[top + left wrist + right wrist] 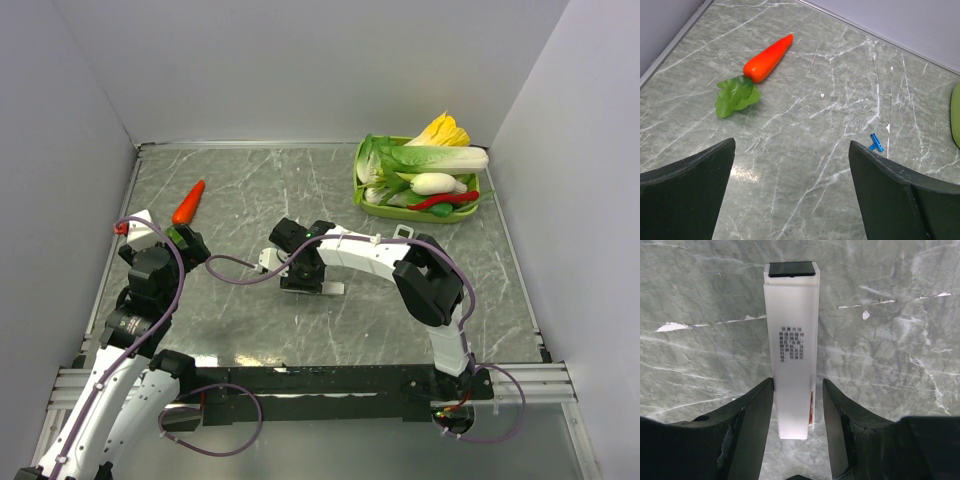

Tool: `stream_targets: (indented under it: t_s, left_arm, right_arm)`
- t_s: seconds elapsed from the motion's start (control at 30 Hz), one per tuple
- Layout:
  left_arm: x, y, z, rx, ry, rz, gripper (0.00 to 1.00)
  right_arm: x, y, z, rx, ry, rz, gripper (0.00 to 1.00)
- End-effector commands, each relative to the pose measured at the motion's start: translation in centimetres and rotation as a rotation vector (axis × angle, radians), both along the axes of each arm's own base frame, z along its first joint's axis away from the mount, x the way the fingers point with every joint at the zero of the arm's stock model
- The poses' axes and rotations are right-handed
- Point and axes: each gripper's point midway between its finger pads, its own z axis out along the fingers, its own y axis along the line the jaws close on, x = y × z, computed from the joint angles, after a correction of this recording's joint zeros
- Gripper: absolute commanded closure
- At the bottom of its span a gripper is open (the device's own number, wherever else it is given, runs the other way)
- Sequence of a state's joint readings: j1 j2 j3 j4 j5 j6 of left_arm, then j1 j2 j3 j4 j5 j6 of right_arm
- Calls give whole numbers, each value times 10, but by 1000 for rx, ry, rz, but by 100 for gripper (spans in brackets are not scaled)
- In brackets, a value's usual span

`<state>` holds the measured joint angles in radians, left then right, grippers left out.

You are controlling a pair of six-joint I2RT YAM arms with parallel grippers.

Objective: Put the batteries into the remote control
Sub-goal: Load the battery cover into the remote control.

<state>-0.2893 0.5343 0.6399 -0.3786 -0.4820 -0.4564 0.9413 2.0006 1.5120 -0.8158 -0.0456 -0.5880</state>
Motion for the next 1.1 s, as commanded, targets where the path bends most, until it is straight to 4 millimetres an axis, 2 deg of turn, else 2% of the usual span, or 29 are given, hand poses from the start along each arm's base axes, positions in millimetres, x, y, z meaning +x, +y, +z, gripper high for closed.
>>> stream_targets:
  t_s: [0.0,0.2,0.47,0.57,0.6,0.67,0.77,0.8,0.83,0.9,0.93,0.97,1.0,1.03,1.07]
  left_arm:
    - [4,-2,12,-3,-38,-14,1]
    - [4,-3,12,-3,-38,-17,0]
    - [4,-3,11,-2,-38,-18,1]
    - [4,-4,11,-3,-35,-25,1]
    - [5,-5,11,-10,-35,-30,1]
    - [5,-11,10,-27,-34,-55,1]
    - [7,-25,5,-69,-18,-117,1]
    - [8,-28,4,-91,-13,-125,1]
    - [8,-32,1,-99,0,-140,1]
    - [10,-44,-7,-132,39,-186,1]
    - [11,-49,-10,-145,50,-204,1]
    - [12,-61,-16,-166,79,-262,0]
    - [12,-66,-20,-180,93,-283,1]
    - [16,-73,-29,-192,128,-305,1]
    - [14,-86,-33,-220,154,-368,1]
  right_arm:
    - [3,1,6,-11,-29,35,49]
    - [1,0,5,-20,-19,55,54]
    - [-5,3,11,-2,19,62,53]
    - [-7,7,24,36,22,42,46]
    - [-6,9,29,58,13,25,39]
    - [-2,12,47,116,-14,-8,34]
    - [6,9,71,228,-18,-125,32]
    - [9,7,77,260,-11,-194,29]
    - [17,3,93,321,-37,-241,27]
    - [17,-7,97,370,-12,-358,21]
    - [27,-15,112,429,-36,-420,16]
    - [27,-26,106,429,-31,-481,10]
    - [27,-32,117,479,-25,-575,8]
    - [29,-38,118,504,-21,-633,6]
    - [34,-52,109,512,-10,-719,4]
